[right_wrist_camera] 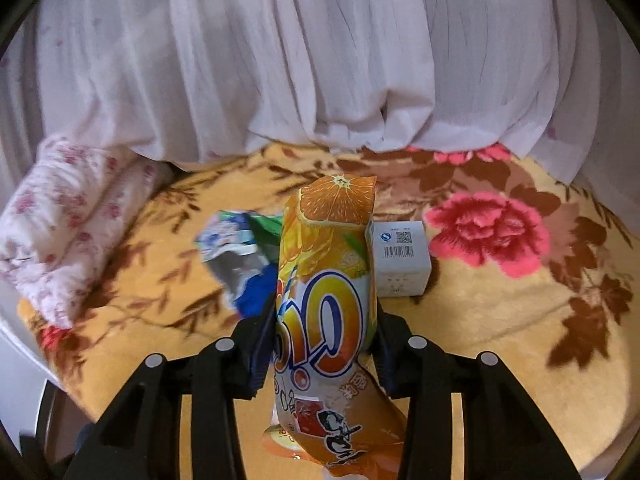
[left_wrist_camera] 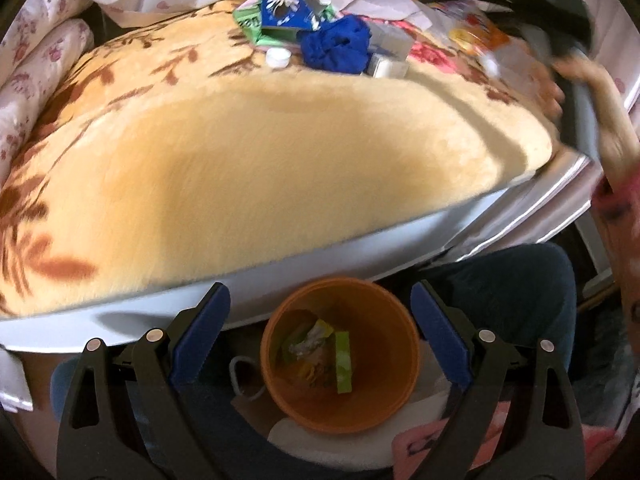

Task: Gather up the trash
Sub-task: 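Grasp the orange juice pouch with the right tool, then grasp the white snack box with the left tool while the right tool holds the pouch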

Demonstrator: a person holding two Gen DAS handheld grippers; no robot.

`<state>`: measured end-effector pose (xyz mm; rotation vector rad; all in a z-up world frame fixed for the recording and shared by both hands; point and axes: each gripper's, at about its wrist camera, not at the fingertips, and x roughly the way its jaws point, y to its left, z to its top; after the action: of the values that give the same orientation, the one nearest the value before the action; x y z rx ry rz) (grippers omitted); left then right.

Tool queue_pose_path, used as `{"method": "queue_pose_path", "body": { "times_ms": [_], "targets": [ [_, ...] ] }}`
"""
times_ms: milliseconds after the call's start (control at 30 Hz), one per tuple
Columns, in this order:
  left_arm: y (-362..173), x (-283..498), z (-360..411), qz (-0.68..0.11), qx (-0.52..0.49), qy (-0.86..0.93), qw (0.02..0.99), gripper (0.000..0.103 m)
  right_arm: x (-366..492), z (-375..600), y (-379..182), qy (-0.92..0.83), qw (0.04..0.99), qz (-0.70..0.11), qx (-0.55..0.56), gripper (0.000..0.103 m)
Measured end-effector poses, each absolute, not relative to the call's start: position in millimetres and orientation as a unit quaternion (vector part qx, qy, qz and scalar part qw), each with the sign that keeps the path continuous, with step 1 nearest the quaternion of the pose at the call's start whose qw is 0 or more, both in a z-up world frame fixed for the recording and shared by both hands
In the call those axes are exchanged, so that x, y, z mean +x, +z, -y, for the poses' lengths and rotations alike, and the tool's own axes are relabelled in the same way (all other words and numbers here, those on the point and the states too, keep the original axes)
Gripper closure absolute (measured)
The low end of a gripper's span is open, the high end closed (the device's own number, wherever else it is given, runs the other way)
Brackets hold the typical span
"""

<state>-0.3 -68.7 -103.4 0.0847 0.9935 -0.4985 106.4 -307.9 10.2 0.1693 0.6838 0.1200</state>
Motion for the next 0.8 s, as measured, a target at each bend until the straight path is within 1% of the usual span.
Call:
{"method": "queue_pose_path", "body": {
  "times_ms": [100, 267, 500, 600, 800],
  "targets": [
    [-91.8, 21.3, 75.9, -0.467, 0.021, -0.242, 0.85, 0.014, 73.4, 308.9, 16.2, 0.072, 0.941, -0.322, 0.082, 0.061],
    [-64.9, 74.4, 91.5, -0.443, -0.046, -0.26, 0.857, 0.014, 24.2, 314.6, 14.9, 0.085, 0.945, -0.306, 0.084, 0.061],
    [-40.8, 159.9, 103.1, -0.404, -0.158, -0.273, 0.859, 0.014, -10.3, 320.2, 4.4, 0.102, 0.943, -0.305, 0.088, 0.06],
    [-40.3, 198.0, 107.0, -0.406, -0.187, -0.267, 0.854, 0.014, -16.7, 321.4, 1.7, 0.109, 0.942, -0.305, 0.09, 0.06],
    [-50.5, 264.1, 109.7, -0.437, -0.267, -0.262, 0.818, 0.014, -16.0, 322.4, -0.8, 0.12, 0.942, -0.302, 0.088, 0.06]
  ]
}}
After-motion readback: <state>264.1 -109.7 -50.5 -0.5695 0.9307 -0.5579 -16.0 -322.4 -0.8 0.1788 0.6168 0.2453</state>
